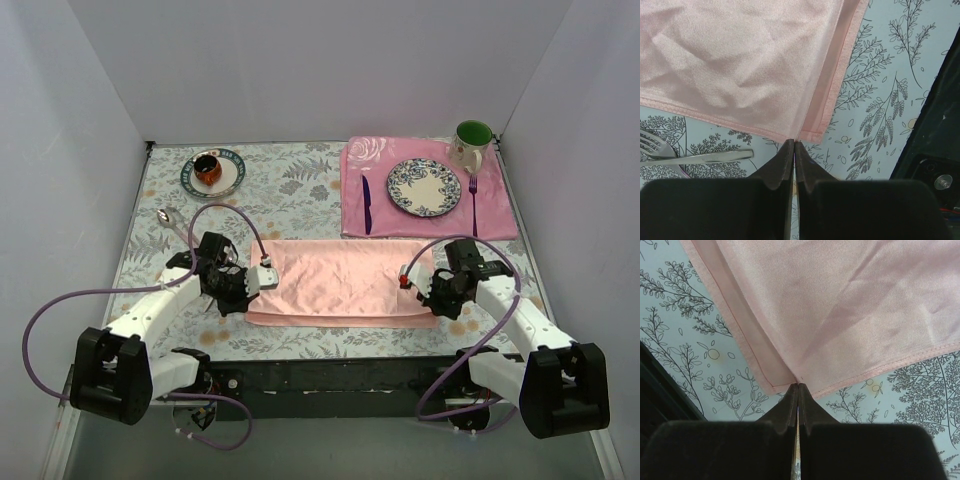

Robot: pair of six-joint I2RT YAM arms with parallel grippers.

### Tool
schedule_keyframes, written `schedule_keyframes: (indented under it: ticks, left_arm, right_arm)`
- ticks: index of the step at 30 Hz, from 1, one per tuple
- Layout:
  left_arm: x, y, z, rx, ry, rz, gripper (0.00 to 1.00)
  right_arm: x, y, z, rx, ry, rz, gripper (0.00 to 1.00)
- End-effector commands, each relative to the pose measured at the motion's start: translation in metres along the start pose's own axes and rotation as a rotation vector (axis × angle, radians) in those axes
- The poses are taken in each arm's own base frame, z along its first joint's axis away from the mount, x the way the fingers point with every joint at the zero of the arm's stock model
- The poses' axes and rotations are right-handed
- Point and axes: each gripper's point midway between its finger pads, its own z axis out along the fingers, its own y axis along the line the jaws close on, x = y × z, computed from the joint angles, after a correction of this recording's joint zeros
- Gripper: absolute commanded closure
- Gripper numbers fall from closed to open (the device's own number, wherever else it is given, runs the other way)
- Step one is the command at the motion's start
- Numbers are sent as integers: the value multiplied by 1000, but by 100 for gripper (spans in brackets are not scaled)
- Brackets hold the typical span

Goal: Fold the napkin into a case and place the utensils inside
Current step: Fold and flatten the napkin into a folded napkin.

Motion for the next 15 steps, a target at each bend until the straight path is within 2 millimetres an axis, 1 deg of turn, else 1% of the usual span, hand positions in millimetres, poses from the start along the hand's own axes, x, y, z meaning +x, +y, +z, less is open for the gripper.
schedule_keyframes:
  ticks: [1, 4, 6, 7, 9, 11, 15]
  left_arm:
    - [-14, 3, -14, -31, -35, 36, 100]
    - [-16, 2, -19, -37, -36, 55, 100]
    - [-20, -1, -24, -30, -48, 59, 100]
    - [-24, 0, -28, -37, -57, 67, 100]
    - [-26, -5, -30, -18, -64, 62, 100]
    - [-26, -6, -30, -15, -63, 57, 100]
    - [-12, -9, -20, 11, -22, 44, 100]
  right_arm:
    - [-13, 2, -20, -7, -27, -43, 99]
    - [-17, 4, -29, 14, -47, -66, 99]
    - [-17, 6, -32, 13, -45, -67, 99]
    - [-16, 7, -32, 10, -46, -68, 99]
    - [-15, 8, -31, 9, -45, -64, 99]
    - [-13, 9, -27, 5, -43, -56, 99]
    - [-11, 8, -20, -8, -36, -43, 99]
